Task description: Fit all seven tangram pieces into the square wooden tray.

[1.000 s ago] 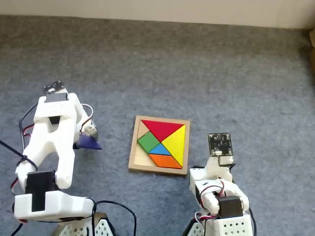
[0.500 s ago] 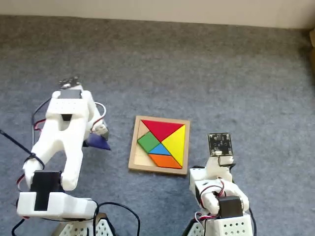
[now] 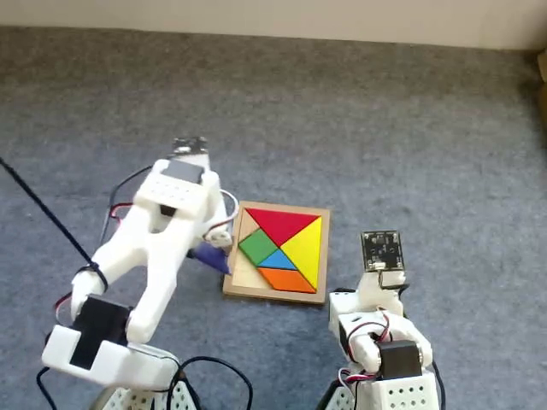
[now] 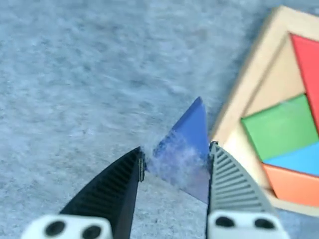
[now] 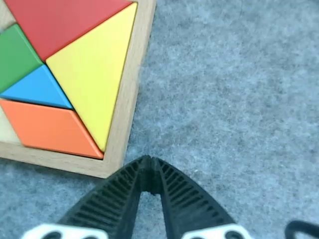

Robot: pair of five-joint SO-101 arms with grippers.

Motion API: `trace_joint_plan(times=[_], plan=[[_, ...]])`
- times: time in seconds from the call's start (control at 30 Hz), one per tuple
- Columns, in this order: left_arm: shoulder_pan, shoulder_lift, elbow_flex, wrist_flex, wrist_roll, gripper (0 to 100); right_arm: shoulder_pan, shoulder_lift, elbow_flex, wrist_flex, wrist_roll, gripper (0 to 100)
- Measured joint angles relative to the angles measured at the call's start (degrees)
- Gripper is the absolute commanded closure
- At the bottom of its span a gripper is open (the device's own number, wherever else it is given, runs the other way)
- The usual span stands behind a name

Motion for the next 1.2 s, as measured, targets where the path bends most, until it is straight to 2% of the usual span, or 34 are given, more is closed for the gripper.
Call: trace_joint_plan(times=[0.27, 0.53, 0.8, 0.87, 1.07, 1.2], plan=[[6.3, 0.2, 0.0, -1.1, 0.0, 100, 0.0, 0.0, 0.0, 0.0, 0.0, 98.4], [7.0, 0.3, 2.0, -7.6, 0.0, 100, 0.0, 0.0, 0.0, 0.0, 0.0, 98.4], [10.2, 0.3, 2.0, -8.0, 0.0, 99, 0.0, 0.0, 0.0, 0.0, 0.0, 98.4], [10.7, 0.3, 2.0, -8.0, 0.0, 96, 0.0, 0.0, 0.0, 0.0, 0.0, 98.4], [10.6, 0.3, 2.0, -8.0, 0.0, 78, 0.0, 0.0, 0.0, 0.0, 0.0, 98.4], [10.6, 0.3, 2.0, -5.6, 0.0, 76, 0.0, 0.0, 0.0, 0.0, 0.0, 98.4]])
